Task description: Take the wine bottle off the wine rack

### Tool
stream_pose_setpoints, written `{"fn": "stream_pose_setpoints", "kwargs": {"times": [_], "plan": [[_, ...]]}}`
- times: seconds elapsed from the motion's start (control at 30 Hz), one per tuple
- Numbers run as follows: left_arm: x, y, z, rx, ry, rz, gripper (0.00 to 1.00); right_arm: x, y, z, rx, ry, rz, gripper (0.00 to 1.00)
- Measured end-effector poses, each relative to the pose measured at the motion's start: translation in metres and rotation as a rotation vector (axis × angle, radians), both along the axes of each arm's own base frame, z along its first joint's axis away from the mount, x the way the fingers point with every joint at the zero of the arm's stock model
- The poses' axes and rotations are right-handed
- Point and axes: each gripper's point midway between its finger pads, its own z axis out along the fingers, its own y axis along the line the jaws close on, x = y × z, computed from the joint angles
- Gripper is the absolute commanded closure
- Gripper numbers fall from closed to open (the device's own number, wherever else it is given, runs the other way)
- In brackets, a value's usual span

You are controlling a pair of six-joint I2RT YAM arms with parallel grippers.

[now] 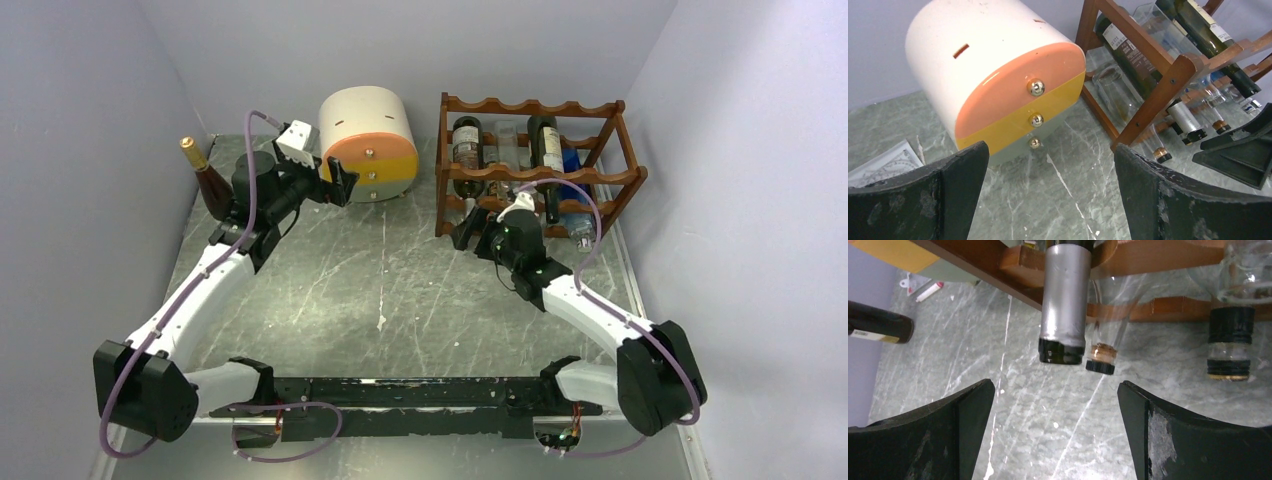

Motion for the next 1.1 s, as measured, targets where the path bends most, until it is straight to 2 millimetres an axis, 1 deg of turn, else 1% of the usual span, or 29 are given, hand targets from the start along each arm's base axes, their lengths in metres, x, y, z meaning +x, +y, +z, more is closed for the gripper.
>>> {"fn": "stream_pose_setpoints", "kwargs": {"times": [0.1,0.17,0.3,0.47,0.57,0.7,0.8,0.9,1.0,1.1], "plan": [[-0.003,0.003,0.008,0.004,-0.028,0.009,0.01,0.006,0.005,-0.003,0.022,-0.003,0.001,0.07],[-0.003,0.004,0.011,0.003,-0.041,0.011,0.02,0.010,0.009,-0.007,0.040,0.003,0.003,0.12],[-0.002,0.003,0.010,0.006,-0.040,0.009,0.02,0.016,0.014,-0.015,0.078,0.020,-0.014,0.11],[-0.001,0.003,0.009,0.009,-0.038,0.009,0.02,0.014,0.011,-0.018,0.099,0.005,-0.033,0.10],[0.000,0.003,0.008,0.009,-0.035,0.008,0.03,0.017,0.009,-0.015,0.092,-0.006,-0.049,0.11],[-0.001,0.001,0.006,0.010,-0.029,-0.004,0.02,0.026,0.006,-0.005,0.101,-0.033,-0.069,0.16],[-0.001,0.001,0.006,0.009,-0.030,-0.005,0.02,0.033,0.007,-0.001,0.112,-0.054,-0.074,0.22],[-0.001,0.001,0.006,0.010,-0.031,-0.006,0.02,0.039,0.009,-0.004,0.117,-0.061,-0.076,0.24],[-0.001,0.000,0.006,0.009,-0.030,-0.008,0.02,0.045,0.011,-0.012,0.111,-0.051,-0.080,0.25],[-0.002,-0.001,0.006,0.008,-0.029,-0.017,0.02,0.052,0.013,-0.014,0.111,-0.055,-0.084,0.27]]}}
